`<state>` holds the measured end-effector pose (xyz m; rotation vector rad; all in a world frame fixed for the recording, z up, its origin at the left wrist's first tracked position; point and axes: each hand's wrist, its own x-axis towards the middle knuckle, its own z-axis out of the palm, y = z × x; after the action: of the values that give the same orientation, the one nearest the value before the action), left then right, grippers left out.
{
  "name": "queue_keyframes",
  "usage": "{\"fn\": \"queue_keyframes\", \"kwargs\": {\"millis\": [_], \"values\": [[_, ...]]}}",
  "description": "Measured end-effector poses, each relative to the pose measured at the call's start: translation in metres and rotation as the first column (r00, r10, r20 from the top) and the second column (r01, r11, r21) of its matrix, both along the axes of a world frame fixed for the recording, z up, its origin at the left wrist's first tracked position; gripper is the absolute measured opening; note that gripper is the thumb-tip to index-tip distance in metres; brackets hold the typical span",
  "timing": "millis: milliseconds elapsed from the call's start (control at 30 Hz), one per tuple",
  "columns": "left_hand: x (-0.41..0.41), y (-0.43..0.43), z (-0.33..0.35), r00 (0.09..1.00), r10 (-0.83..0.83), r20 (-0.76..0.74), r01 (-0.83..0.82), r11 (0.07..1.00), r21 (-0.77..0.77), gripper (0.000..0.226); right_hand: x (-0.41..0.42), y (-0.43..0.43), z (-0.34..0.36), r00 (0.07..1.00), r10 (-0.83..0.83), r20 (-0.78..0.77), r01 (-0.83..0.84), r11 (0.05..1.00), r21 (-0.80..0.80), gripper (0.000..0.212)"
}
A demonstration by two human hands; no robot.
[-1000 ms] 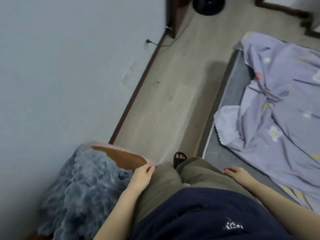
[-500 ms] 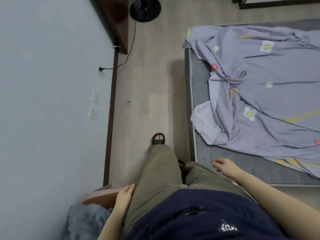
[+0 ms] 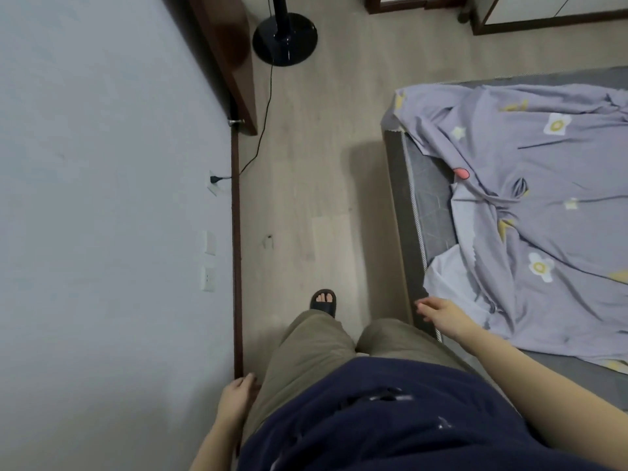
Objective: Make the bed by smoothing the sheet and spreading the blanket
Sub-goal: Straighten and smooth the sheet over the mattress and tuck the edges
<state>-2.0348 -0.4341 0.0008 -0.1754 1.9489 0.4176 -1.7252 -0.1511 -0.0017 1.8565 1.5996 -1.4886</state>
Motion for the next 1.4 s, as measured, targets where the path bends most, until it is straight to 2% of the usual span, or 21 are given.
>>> {"fn": "queue_keyframes", "kwargs": {"millis": [133,333,433,567,800,900,1033,1200,1267,1400], "values": [[-0.058,0.088,0.001,0.988,-0.151,0.019,0.148,0.983,0.109,0.035,0.004,0.008,0.015,0.987,-0.143,0.079,0.144,0.990,0.000,0.028],[-0.087,0.248,0.010,0.939,-0.342,0.031,0.318,0.901,0.295,0.030,0.021,0.015,0.021,0.945,-0.268,0.189,0.285,0.956,-0.069,0.029],[-0.096,0.313,0.009,0.905,-0.425,0.009,0.398,0.853,0.339,0.030,0.016,0.035,0.011,0.925,-0.308,0.222,0.336,0.937,-0.099,0.030],[-0.119,0.380,0.002,0.868,-0.497,-0.002,0.475,0.829,0.293,0.034,-0.011,0.098,-0.001,0.908,-0.371,0.194,0.391,0.917,-0.078,0.026],[-0.185,0.459,0.004,0.929,-0.366,-0.058,0.370,0.914,0.167,0.025,-0.083,0.280,0.005,0.911,-0.409,0.047,0.412,0.908,-0.077,0.028],[-0.206,0.482,0.006,0.960,-0.276,-0.055,0.280,0.957,0.083,0.024,-0.121,0.346,0.013,0.934,-0.357,-0.010,0.356,0.933,-0.051,0.027],[-0.229,0.516,0.018,0.965,-0.262,-0.020,0.262,0.965,0.002,0.026,-0.175,0.416,0.026,0.961,-0.267,-0.079,0.265,0.964,-0.035,0.031],[-0.266,0.601,0.013,0.913,-0.406,0.037,0.406,0.914,0.000,0.030,-0.231,0.484,0.021,0.986,-0.127,-0.110,0.123,0.991,-0.042,0.032],[-0.284,0.654,0.008,0.889,-0.457,-0.002,0.457,0.889,-0.003,0.026,-0.242,0.515,0.015,0.984,-0.147,-0.105,0.145,0.989,-0.031,0.032],[-0.328,0.770,0.001,0.863,-0.499,-0.080,0.502,0.864,0.031,0.018,-0.244,0.567,0.006,0.927,-0.373,-0.022,0.374,0.927,0.014,0.021]]}}
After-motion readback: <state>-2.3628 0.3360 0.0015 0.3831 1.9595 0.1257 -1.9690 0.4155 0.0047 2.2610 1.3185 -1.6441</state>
